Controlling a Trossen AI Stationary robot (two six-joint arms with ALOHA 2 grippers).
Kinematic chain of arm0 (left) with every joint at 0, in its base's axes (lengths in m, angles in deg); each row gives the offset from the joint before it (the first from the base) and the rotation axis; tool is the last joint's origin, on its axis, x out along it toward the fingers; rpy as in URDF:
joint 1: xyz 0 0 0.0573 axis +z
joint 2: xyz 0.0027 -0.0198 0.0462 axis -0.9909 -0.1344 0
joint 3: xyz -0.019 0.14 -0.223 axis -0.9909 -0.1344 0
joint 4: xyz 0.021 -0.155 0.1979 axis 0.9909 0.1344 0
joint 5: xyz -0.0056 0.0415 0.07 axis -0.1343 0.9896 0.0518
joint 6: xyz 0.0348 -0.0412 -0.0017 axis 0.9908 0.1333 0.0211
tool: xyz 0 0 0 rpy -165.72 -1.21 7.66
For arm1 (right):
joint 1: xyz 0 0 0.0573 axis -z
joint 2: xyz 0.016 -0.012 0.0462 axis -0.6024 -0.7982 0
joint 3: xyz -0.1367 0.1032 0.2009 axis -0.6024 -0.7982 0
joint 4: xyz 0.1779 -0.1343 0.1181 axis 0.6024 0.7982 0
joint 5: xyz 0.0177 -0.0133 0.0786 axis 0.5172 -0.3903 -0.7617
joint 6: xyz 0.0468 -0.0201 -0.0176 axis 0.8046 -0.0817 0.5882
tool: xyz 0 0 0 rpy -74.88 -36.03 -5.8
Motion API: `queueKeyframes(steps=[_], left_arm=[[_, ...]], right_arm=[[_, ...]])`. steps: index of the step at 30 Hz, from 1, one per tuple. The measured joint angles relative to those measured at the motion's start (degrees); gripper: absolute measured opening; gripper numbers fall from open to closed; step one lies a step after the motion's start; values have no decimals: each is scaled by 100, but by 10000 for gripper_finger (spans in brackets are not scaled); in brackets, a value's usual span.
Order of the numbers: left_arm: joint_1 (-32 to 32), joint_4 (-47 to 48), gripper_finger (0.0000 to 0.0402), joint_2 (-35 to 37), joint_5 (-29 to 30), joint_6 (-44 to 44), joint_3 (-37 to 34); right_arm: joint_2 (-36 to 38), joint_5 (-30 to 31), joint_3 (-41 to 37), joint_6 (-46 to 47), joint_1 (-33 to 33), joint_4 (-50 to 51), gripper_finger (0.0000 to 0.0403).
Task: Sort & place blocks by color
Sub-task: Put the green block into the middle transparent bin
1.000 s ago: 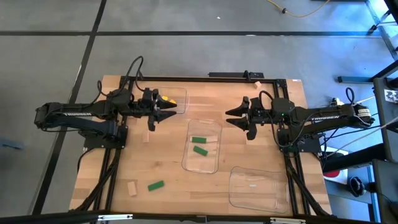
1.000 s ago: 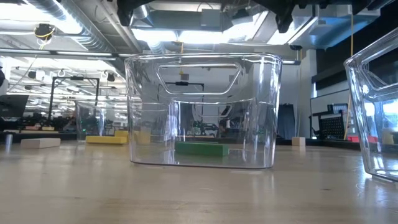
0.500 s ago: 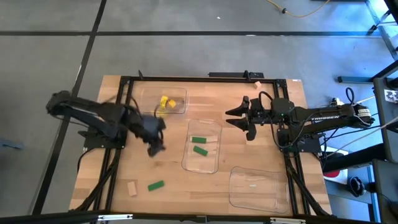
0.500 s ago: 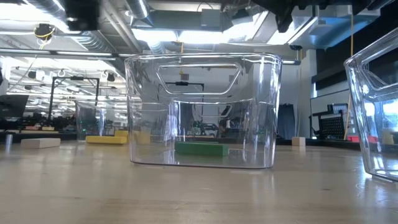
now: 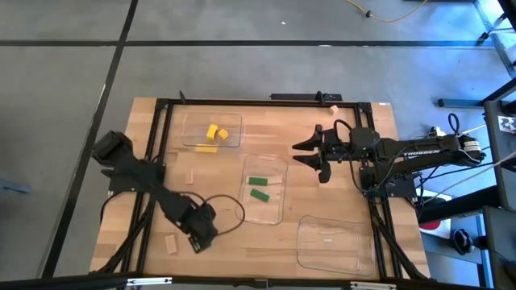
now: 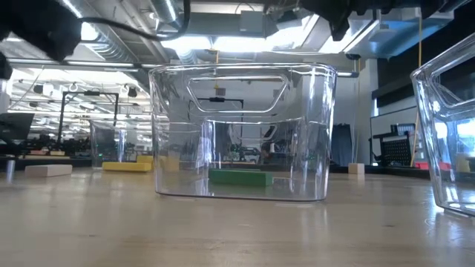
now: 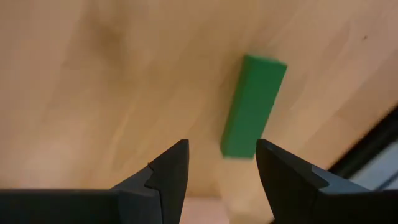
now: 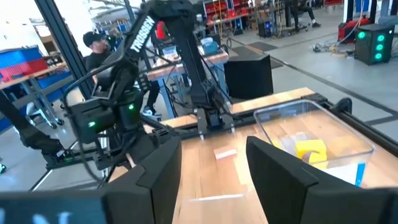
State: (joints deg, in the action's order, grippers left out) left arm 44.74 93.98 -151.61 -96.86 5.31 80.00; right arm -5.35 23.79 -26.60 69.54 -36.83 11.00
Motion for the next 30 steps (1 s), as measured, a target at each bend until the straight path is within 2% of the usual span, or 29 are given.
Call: queueKeyframes(steps=[5, 11, 20, 30], left_arm=[[-255, -574, 179, -289, 485, 276, -2], [-499, -564, 179, -312, 1191, 340, -4], [-781, -808, 179, -585, 1256, 942, -10], [-794, -874, 179, -973, 1406, 963, 12]], right_arm=[[0, 0, 0, 12, 0, 222, 183], [0, 0, 0, 16, 0, 318, 184], [0, 130, 0, 16, 0, 352, 184], [0, 147, 0, 16, 2, 357, 184]])
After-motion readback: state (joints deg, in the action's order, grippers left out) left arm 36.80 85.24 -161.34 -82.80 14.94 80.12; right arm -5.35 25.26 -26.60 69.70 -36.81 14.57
